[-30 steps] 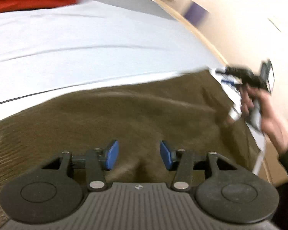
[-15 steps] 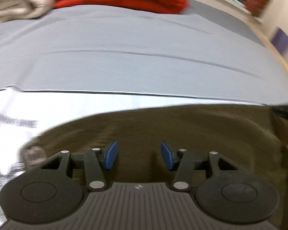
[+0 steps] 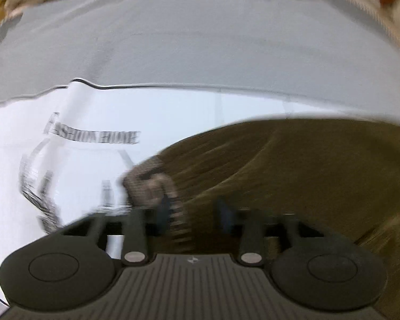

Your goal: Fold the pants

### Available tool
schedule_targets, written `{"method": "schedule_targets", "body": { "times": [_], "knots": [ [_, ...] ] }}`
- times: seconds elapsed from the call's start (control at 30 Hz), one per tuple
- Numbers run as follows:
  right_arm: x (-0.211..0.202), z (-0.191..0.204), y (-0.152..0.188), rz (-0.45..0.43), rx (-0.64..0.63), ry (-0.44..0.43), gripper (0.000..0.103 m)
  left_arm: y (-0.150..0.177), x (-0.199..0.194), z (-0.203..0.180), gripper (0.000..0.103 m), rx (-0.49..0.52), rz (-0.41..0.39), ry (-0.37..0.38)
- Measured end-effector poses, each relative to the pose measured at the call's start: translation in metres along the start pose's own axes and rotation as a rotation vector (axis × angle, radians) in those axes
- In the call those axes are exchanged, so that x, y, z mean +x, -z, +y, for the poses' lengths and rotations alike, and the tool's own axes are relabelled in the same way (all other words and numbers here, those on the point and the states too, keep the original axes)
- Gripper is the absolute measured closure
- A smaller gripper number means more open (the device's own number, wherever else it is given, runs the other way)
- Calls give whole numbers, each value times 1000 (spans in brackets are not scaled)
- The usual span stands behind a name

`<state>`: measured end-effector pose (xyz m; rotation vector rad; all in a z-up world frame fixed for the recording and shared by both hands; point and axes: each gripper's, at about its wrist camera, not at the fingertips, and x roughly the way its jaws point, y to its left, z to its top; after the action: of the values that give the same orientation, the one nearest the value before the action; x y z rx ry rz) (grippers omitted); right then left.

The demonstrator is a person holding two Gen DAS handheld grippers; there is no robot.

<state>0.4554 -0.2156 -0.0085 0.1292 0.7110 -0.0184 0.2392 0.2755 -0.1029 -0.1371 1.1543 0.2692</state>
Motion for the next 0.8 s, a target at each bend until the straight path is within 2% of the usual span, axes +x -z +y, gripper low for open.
{"method": "schedule_targets", "body": {
  "times": [0.03, 0.1, 0.2, 0.27, 0.3, 0.37, 0.43, 0.53, 0.6, 0.67, 0.73, 0.8],
  "knots": [
    [-24, 4, 0, -26, 1, -44, 72, 4, 1, 4, 80, 27, -14, 10],
    [-78, 12, 5, -85, -17, -135, 70, 6, -3, 8, 80, 19, -21, 13],
    [-157, 16, 16, -168, -52, -239, 62, 11, -16, -5, 83, 73, -47, -77],
    [-208, 12, 26, -207, -66, -300, 58, 10, -34, -13, 79, 90, -97, -102],
    [-231, 8, 31, -228, -65, -322, 58, 8, -48, -16, 77, 88, -131, -80],
    [-272, -4, 45, -263, -42, -354, 50, 8, -83, -18, 71, 52, -197, -4],
    [-304, -17, 59, -274, -24, -382, 49, 16, -123, -18, 63, 2, -258, 74],
    [-334, -32, 83, -290, -43, -384, 47, 37, -176, -20, 59, -26, -305, 150],
    [-345, -44, 101, -277, -44, -381, 47, 57, -209, -27, 57, 11, -338, 174],
    [-352, -54, 123, -256, -21, -381, 47, 88, -241, -41, 53, 90, -381, 155],
    [-359, -60, 144, -236, -10, -363, 47, 128, -258, -54, 48, 151, -413, 155],
    [-362, -60, 155, -218, -12, -346, 47, 168, -254, -67, 48, 188, -420, 167]
  ]
}}
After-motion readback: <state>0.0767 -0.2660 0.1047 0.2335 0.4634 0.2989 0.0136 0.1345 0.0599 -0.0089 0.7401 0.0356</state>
